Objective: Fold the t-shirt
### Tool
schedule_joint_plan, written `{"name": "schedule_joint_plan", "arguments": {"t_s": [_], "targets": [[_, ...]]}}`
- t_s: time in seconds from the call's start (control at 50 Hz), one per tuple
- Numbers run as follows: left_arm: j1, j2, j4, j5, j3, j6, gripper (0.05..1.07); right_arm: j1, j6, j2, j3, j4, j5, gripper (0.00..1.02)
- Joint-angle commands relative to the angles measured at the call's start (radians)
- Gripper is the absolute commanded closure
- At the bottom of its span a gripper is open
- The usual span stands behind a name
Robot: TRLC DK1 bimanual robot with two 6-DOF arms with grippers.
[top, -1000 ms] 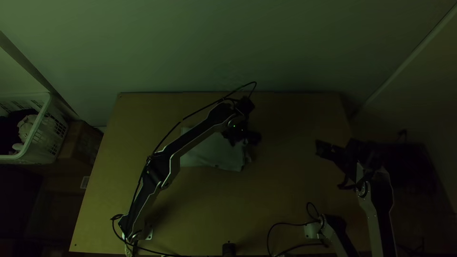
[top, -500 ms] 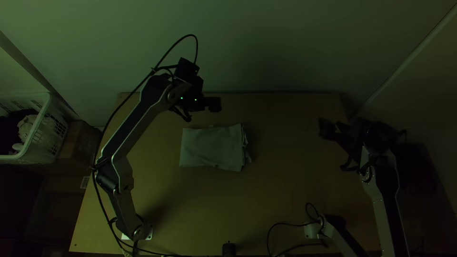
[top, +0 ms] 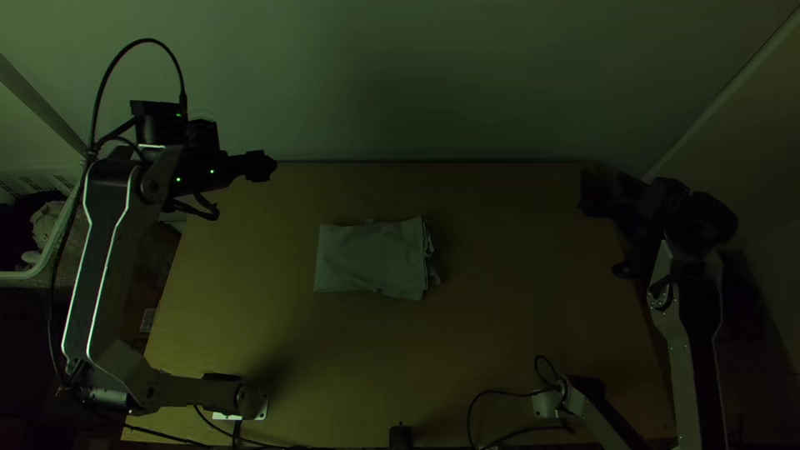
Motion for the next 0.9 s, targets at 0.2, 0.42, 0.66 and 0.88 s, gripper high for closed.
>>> {"name": "schedule_joint_plan", "arguments": {"t_s": [0.2, 0.42, 0.66, 0.88], "targets": [[0.162, -0.337, 0.199, -0.007, -0.329, 0.076, 0.1, -0.006, -0.051, -0.237, -0.073, 0.089, 0.043, 0.04], [0.297, -0.531, 0.44, -0.01, -0.608, 0.099, 0.1, -0.005, -0.059, -0.441, -0.23, 0.253, 0.043, 0.04], [0.333, -0.824, 0.723, -0.076, -0.969, 0.112, 0.1, -0.017, -0.048, -0.625, -0.399, 0.309, 0.047, 0.04], [0.336, -1.094, 0.858, -0.138, -1.277, 0.113, 0.1, -0.019, -0.007, -0.812, -0.612, 0.316, 0.047, 0.04]]}}
